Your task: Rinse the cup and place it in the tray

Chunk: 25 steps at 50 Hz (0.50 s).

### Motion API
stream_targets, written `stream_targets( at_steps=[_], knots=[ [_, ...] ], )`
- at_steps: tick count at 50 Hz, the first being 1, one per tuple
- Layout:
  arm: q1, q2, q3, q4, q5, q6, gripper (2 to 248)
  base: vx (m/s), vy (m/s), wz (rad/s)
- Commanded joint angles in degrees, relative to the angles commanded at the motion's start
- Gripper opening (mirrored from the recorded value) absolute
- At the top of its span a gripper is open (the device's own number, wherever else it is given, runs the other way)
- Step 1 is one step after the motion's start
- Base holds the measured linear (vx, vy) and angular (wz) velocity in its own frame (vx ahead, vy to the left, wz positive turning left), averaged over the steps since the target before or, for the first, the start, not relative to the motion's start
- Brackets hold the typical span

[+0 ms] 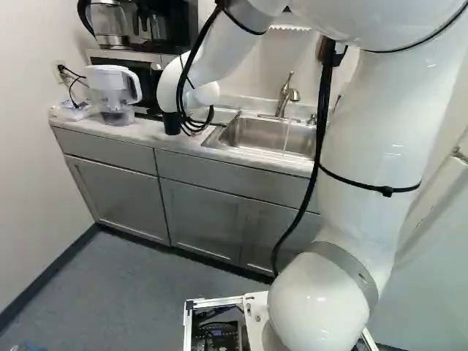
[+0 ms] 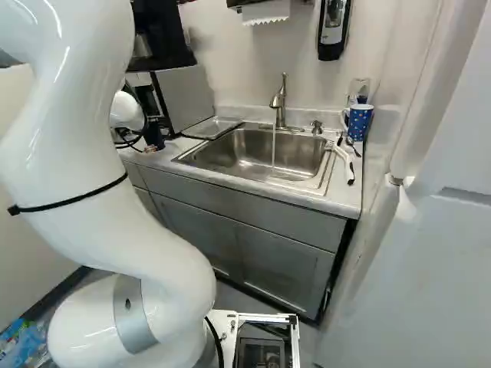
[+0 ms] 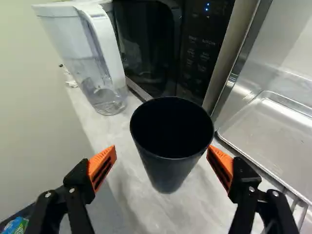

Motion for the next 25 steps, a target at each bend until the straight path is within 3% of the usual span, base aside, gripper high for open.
stream_targets(
  at_steps=[1,5,6,11,12,16,17,25],
  knots=[
    [0.0,0.0,0.0,0.0,0.0,0.0,234,0.000,0.000,0.000],
    [0.0,0.0,0.0,0.0,0.0,0.0,234,0.000,0.000,0.000],
    [0.0,0.0,0.0,0.0,0.0,0.0,194,0.000,0.000,0.000],
    [0.0,0.0,0.0,0.0,0.0,0.0,194,0.000,0.000,0.000],
    [0.0,0.0,0.0,0.0,0.0,0.0,156,0.000,0.000,0.000],
    [0.0,0.0,0.0,0.0,0.0,0.0,156,0.000,0.000,0.000],
    [0.0,0.0,0.0,0.0,0.0,0.0,126,0.000,0.000,0.000],
    [0.0,0.0,0.0,0.0,0.0,0.0,122,0.000,0.000,0.000]
  ],
)
